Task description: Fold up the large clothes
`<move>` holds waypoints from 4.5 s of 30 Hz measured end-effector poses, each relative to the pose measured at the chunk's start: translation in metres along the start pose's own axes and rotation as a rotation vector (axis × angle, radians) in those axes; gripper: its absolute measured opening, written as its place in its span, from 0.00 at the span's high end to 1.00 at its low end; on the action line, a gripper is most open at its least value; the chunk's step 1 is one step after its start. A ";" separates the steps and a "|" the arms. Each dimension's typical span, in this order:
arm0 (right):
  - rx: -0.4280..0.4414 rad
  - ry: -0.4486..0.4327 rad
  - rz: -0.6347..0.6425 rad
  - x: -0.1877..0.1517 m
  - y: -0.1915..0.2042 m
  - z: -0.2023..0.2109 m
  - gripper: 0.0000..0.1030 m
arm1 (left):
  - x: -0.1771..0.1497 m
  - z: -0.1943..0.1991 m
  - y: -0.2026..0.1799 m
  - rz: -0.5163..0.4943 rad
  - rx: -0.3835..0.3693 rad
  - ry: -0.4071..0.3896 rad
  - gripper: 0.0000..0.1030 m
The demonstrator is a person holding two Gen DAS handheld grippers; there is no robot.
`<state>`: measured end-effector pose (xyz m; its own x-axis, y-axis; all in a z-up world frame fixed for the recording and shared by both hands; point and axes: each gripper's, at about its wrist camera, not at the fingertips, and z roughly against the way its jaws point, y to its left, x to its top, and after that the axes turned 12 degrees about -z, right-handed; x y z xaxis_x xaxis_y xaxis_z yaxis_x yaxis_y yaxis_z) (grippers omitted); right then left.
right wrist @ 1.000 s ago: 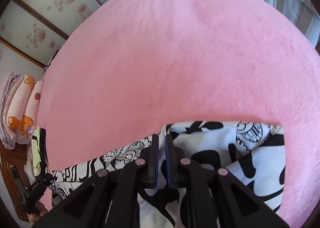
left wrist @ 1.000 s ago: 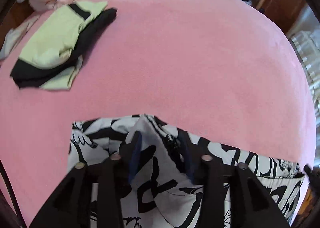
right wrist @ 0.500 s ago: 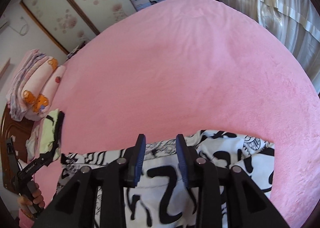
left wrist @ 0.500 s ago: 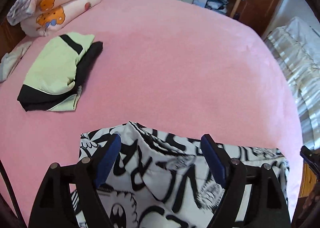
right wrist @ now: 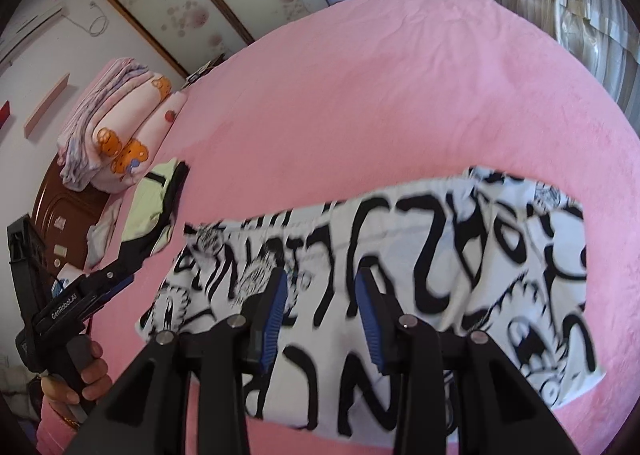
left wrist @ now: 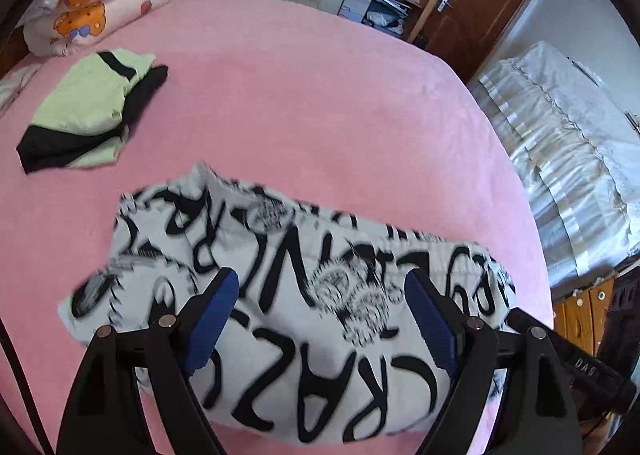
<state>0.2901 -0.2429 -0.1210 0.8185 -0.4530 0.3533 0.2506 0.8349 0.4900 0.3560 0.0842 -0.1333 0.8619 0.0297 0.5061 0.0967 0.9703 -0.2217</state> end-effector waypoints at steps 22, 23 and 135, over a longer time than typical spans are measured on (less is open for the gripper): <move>-0.003 0.155 0.265 -0.113 0.014 -0.070 1.00 | -0.101 -0.083 -0.052 -0.119 -0.166 0.301 0.89; -0.005 0.163 0.260 -0.113 0.012 -0.076 1.00 | -0.102 -0.088 -0.053 -0.128 -0.162 0.312 0.90; -0.365 0.037 0.009 -0.023 -0.111 0.023 0.95 | -0.021 -0.025 0.187 -0.194 0.267 0.243 0.58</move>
<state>0.2320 -0.3322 -0.1654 0.8382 -0.4390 0.3237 0.4057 0.8985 0.1679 0.3687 0.2588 -0.2059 0.9360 -0.1868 0.2982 0.1645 0.9814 0.0986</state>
